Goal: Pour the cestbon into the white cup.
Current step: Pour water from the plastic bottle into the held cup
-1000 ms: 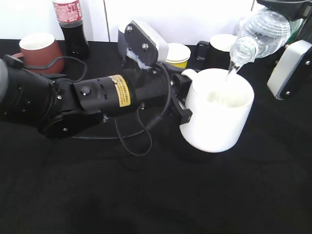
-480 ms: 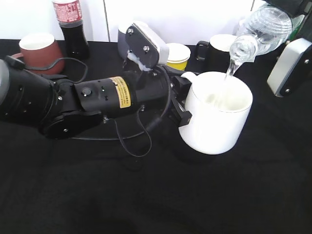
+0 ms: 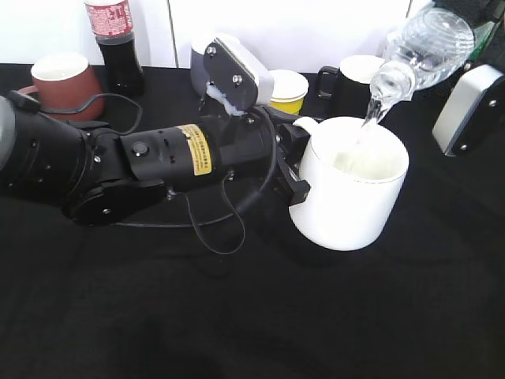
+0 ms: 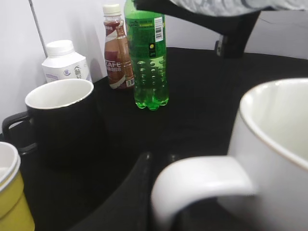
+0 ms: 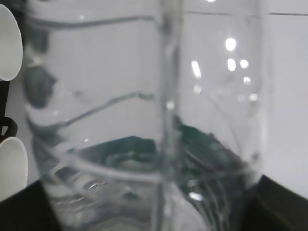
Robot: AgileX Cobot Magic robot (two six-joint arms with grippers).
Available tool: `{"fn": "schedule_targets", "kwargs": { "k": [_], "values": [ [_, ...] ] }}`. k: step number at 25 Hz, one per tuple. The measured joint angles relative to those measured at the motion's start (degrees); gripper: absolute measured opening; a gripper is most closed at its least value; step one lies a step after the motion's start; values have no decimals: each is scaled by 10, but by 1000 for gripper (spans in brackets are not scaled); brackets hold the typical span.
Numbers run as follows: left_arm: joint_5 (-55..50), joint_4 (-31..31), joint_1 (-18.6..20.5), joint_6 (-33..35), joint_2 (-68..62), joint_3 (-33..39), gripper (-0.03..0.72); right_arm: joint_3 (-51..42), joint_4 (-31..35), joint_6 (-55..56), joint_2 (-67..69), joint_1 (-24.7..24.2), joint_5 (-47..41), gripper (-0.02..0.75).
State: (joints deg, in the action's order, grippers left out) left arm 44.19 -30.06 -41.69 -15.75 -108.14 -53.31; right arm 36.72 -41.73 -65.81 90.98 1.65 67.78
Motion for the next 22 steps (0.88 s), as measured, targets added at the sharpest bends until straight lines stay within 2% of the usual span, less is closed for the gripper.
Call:
{"fn": "schedule_targets", "kwargs": {
  "k": [18,20,22],
  "values": [
    [0,-4,0,1,-1,0,53,3,2,-25,-1,0,6,492],
    [8,-5,0,1,-1,0,53,3,3,6,-1,0,6,492],
    [47,-2,1,2,-1,0,53,3,3,112,-1,0,8,492]
  ]
}}
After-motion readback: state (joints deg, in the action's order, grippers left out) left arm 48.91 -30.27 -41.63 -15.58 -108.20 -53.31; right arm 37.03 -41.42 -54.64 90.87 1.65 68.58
